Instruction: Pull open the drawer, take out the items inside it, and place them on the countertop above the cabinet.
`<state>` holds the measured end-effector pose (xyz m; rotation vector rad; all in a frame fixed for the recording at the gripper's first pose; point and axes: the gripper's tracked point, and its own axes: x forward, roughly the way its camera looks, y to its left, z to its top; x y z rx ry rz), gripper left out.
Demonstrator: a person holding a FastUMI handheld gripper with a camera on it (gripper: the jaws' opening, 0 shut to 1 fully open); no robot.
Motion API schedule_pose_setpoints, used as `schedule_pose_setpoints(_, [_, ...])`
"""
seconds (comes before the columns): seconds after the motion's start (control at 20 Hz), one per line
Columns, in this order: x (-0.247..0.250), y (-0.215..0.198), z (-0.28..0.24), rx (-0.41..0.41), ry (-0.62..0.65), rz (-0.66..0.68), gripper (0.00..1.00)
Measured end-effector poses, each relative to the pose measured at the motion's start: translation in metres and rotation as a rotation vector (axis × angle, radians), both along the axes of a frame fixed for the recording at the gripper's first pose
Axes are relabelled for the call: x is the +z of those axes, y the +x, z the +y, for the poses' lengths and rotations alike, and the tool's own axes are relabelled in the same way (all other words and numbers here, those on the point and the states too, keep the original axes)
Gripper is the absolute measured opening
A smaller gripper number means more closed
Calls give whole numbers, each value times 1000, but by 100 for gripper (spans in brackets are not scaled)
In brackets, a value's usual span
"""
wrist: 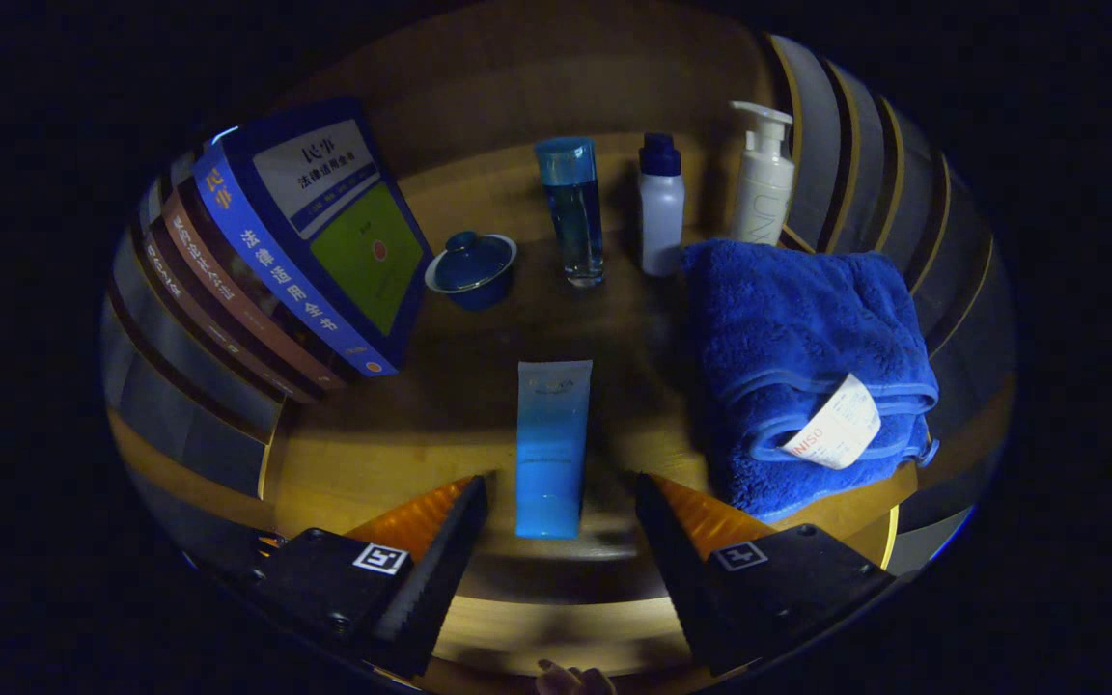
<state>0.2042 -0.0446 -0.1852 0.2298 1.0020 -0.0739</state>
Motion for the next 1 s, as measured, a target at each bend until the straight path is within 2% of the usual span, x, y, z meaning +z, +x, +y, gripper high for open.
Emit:
schedule_pose_setpoints(0.25, [40,-20,8,25,11,-141,100])
schedule_pose_setpoints(0.45, [85,-55,5,36,-21,-321,100])
schedule_pose_setpoints(0.6, [119,-96,2,42,-63,-470,100])
schedule_pose_setpoints(0.75, [130,-150,3,42,-57,-572,100])
schedule_pose_setpoints(0.85, [129,-180,8,32,-36,-635,100])
schedule_pose_setpoints(1.0, [109,-227,0,4,-89,-677,100])
